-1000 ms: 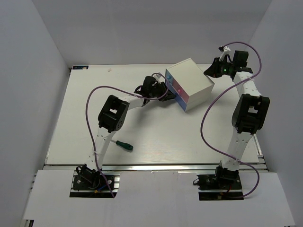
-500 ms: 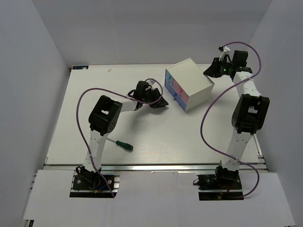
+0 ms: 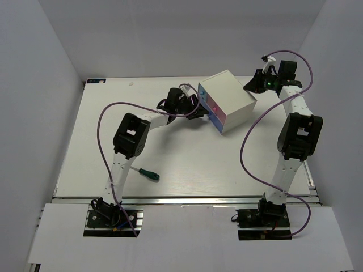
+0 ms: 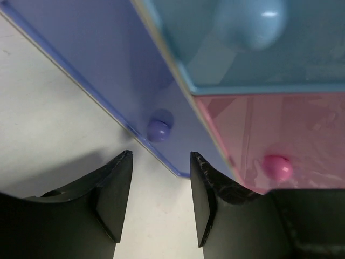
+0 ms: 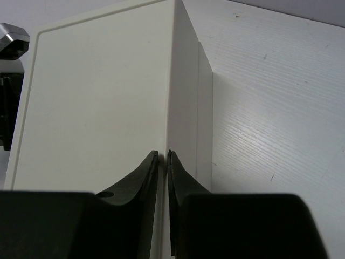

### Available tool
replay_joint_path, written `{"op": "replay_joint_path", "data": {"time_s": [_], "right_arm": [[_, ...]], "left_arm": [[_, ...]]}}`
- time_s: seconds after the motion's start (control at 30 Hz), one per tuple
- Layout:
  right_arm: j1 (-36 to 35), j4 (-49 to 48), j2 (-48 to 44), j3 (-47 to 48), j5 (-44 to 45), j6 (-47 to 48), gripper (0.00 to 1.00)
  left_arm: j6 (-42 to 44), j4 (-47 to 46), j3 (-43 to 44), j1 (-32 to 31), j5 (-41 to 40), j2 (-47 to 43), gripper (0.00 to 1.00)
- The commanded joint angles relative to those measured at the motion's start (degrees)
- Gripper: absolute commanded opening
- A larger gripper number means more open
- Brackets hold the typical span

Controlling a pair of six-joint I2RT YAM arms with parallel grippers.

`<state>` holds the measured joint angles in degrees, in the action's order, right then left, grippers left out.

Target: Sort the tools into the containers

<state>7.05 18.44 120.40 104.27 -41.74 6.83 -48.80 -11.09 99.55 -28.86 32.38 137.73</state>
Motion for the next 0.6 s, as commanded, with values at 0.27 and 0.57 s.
{"op": "replay_joint_path", "data": {"time_s": [0.27, 0.57], "right_arm": [[-1.4, 17.3, 5.2, -4.1, 3.4, 2.1, 0.12], [-1.5, 18.2, 4.9, -5.2, 3.1, 2.2, 0.1]], "left_arm": [[-1.8, 0.5, 3.8, 0.0, 0.9, 3.2, 0.54], [-3.4, -2.7, 4.0, -0.1, 1.6, 3.9, 0.54]]}}
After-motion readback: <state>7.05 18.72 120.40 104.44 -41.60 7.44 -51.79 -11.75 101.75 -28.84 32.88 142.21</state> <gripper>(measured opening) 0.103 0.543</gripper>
